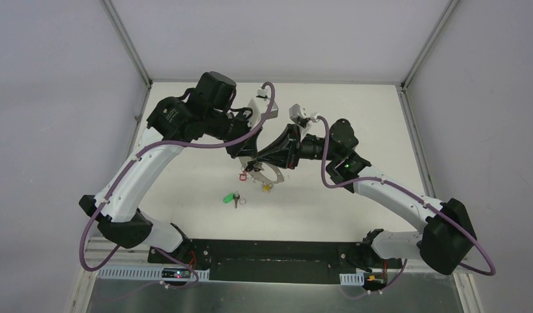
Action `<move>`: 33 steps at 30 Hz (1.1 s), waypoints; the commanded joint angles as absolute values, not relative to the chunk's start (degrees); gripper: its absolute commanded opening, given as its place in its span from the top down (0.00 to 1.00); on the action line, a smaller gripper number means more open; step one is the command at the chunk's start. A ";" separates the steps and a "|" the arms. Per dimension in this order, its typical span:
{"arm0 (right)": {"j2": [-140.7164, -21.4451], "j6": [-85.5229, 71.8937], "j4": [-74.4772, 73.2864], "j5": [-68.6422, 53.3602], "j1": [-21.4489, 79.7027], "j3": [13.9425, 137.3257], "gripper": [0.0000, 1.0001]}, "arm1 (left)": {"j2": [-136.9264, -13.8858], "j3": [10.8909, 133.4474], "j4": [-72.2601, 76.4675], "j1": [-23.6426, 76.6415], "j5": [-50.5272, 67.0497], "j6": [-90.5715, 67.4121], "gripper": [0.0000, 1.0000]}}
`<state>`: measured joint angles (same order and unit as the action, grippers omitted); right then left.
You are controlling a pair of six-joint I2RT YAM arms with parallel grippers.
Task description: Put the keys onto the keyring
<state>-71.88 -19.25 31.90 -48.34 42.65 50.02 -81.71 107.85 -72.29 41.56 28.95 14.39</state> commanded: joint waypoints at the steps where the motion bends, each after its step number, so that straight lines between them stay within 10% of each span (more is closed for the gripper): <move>1: -72.27 -19.22 35.51 -49.87 43.13 52.99 0.85 | -79.38 108.04 -68.99 41.64 30.85 14.34 1.00; 5: -72.98 -19.23 35.80 -51.30 43.16 53.26 1.00 | -79.06 107.84 -68.94 41.59 30.61 14.25 1.00; 16: -72.17 -20.10 36.65 -50.30 43.24 52.20 1.00 | -75.42 104.76 -63.94 41.57 28.08 13.37 1.00; 26: -71.30 -21.94 37.09 -48.49 43.24 51.51 1.00 | -64.39 95.07 -52.45 41.57 25.44 13.19 0.50; 33: -69.96 -22.01 37.18 -47.87 43.23 50.42 1.00 | -48.72 74.56 -33.36 41.56 26.05 7.55 0.46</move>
<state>-72.93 -21.19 33.50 -48.71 43.00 50.35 -55.31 83.81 -48.62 41.56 25.54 11.64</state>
